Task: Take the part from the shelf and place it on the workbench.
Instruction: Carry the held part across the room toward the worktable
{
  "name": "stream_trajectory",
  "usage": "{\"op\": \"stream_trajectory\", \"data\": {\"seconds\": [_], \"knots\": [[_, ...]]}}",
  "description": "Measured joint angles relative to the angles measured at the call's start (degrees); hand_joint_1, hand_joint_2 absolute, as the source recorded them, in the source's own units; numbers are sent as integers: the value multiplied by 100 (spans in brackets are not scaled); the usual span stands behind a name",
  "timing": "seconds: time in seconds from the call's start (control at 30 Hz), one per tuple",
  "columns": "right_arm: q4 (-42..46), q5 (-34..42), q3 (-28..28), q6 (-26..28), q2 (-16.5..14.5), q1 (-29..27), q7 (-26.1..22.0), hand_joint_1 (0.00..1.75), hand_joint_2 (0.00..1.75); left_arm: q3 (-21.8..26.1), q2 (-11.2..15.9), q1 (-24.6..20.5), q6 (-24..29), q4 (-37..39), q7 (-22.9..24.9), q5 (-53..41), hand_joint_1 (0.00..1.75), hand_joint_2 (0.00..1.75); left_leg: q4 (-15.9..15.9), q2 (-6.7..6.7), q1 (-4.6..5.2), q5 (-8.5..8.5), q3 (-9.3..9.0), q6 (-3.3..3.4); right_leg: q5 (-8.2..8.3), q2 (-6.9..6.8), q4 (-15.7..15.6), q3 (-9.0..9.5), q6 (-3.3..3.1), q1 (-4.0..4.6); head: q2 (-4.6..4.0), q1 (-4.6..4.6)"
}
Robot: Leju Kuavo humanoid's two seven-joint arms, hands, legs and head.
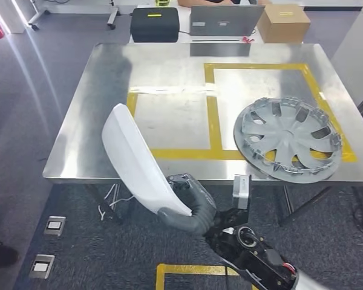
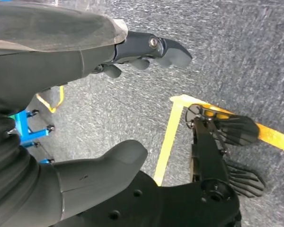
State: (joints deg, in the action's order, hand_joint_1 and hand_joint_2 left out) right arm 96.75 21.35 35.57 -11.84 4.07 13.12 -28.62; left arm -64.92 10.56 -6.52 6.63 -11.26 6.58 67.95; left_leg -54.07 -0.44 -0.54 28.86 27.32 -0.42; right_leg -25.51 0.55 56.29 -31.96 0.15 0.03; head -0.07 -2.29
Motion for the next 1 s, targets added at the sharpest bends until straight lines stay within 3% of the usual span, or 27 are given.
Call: {"op": "stream_trajectory", "data": {"seconds": [0.07, 0.1, 0.2, 0.23, 0.27, 0.3, 0.37, 0.4, 0.47, 0.57, 0.63, 0.8, 1.0], "knots": [[16, 0, -1, 8, 1, -3, -2, 175, 175, 0, 1, -8, -4, -1, 0, -9, 0, 175, -81, 12, -5, 72, 9, -64, -11, 11, -91, 81, -45, -30, 0, 17], [24, 0, -1, 12, 1, 3, -6, 175, 175, 0, 2, -16, -7, -1, 0, -13, 0, 175, -291, 13, -6, 165, 110, -94, -16, 5, -145, 139, -67, -49, 0, 48], [31, 0, -1, 22, 1, 8, -8, 175, 175, 0, -1, -24, -11, 0, 6, -15, 0, 175, -1439, 15, -26, 501, 854, -154, -73, -23, -200, 237, -125, -60, 0, 159], [30, 0, -1, 25, 2, 3, -3, 175, 175, 0, -1, -13, -11, 0, 13, -14, 0, 175, -1670, 16, -31, 484, 1066, -164, -103, -22, -200, 264, -133, -60, 0, 179], [29, 0, -1, 27, 2, -3, 1, 175, 175, 0, -1, -1, -11, 0, 20, -14, 0, 175, -1676, 16, -36, 343, 1171, -166, -137, -16, -200, 303, -133, -59, 0, 202], [29, 0, -1, 28, 2, -5, 4, 175, 175, 0, 1, 8, -8, 0, 26, -13, 0, 175, -1450, 17, -40, 94, 1154, -160, -172, -10, -199, 353, -128, -59, 0, 222], [30, 0, -1, 28, 2, -5, 8, 175, 175, 0, 7, 13, 2, 0, 27, -12, 0, 175, -677, 17, -34, -436, 907, -128, -253, -2, -198, 438, -99, -51, 0, 265], [31, 0, -1, 30, 2, -3, 11, 175, 175, 0, 9, 8, 7, 0, 27, -12, 0, 175, -355, 15, -22, -563, 786, -104, -294, 2, -193, 453, -74, -41, 0, 283], [33, 1, -2, 43, 2, -6, 18, 175, 175, 0, 7, -4, 8, 0, 21, -12, 0, 175, -102, 11, -6, -560, 671, -73, -365, 3, -187, 446, -59, -15, 0, 288], [31, 7, -10, 74, 2, -14, 31, 175, 175, 0, -2, 3, -1, 0, 3, -14, 0, 175, -63, 4, -7, -514, 633, -82, -413, -3, -186, 483, -167, -2, 0, 227], [19, -14, -19, 111, 3, -10, 55, 175, 175, 0, -1, 7, -12, 0, -7, -22, 0, 175, -64, 1, 8, -495, 627, -58, -409, -4, -214, 509, -171, -9, 0, 194], [-125, -232, -25, 226, 1, 130, 230, 175, 175, 0, -1, 1, -44, 0, -9, -34, 0, 175, -70, 1, 21, -461, 621, -8, -413, -4, -271, 548, -88, -21, 0, 141], [-570, -639, 53, 395, -86, 544, 460, 175, 175, 0, -4, -12, -49, 0, -15, -38, 0, 175, -71, -2, 34, -454, 608, 0, -421, -9, -286, 565, -3, -25, 0, 136]]}}
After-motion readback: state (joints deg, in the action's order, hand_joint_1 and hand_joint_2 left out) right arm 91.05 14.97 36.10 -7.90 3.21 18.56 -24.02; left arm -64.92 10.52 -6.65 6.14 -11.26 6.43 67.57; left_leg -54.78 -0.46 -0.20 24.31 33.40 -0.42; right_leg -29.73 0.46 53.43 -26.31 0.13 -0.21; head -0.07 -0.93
